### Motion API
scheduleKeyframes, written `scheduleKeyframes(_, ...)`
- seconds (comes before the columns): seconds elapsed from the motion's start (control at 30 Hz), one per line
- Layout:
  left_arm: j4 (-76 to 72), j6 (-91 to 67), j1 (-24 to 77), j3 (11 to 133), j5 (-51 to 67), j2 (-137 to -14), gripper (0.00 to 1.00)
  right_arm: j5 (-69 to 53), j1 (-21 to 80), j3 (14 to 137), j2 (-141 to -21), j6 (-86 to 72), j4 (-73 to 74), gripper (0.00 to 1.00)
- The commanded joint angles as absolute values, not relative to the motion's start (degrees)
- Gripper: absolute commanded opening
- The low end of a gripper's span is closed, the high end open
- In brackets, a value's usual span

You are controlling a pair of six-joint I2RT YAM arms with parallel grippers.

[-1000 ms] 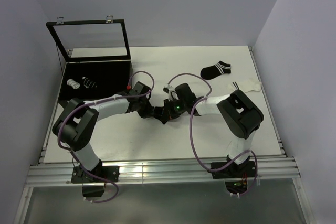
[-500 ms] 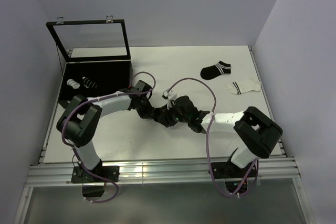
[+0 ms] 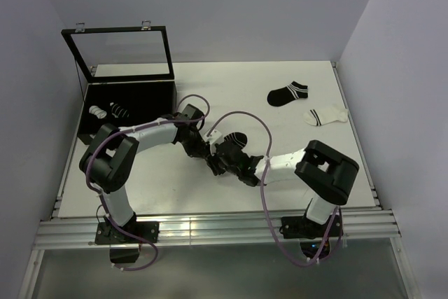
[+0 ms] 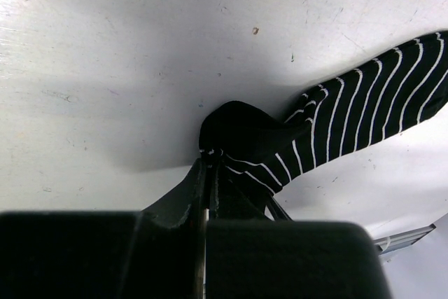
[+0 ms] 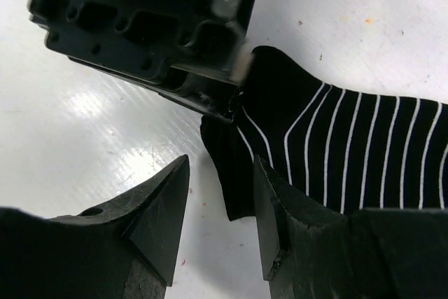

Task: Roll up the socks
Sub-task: Roll the sock at the center of the board.

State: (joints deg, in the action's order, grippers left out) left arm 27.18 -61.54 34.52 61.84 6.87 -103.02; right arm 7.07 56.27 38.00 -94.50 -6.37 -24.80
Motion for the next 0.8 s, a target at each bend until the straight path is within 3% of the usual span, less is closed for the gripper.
scheduleKeyframes(0.0, 29.09, -60.12, 34.37, 62.4, 7.03, -104.94, 0.01, 13.97, 58.7, 40.87, -96.76, -3.96, -26.81, 0.49)
scheduleKeyframes(0.3, 28.65, -60.56, 34.28, 62.14, 7.73, -104.85, 0.0, 17.05, 61.26, 43.15, -101.86, -3.16, -26.54, 0.45)
scheduleKeyframes(0.4, 28.39, -61.17, 34.36, 61.96, 7.91, -104.59, 0.0, 17.14, 61.35, 43.15, -102.65, -4.48, -26.72, 0.32)
scheduleKeyframes(0.43, 28.13, -61.35, 34.28, 61.61, 7.82, -104.42, 0.0, 17.14, 61.35, 43.15, -102.92, -5.35, -26.63, 0.21)
scheduleKeyframes(0.5, 27.51, -62.05, 34.28, 60.91, 8.17, -103.54, 0.0, 18.27, 61.17, 43.42, -103.71, -6.23, -25.93, 0.08)
scheduleKeyframes(0.63, 26.46, -63.1, 34.01, 59.68, 8.44, -101.61, 0.01, 14.7, 59.86, 42.63, -103.89, -10.27, -25.05, 0.0)
scheduleKeyframes(0.77, 23.82, -65.47, 33.4, 57.31, 7.91, -96.6, 0.14, 6.17, 56.35, 40.78, -101.43, -13.97, -25.22, 0.0)
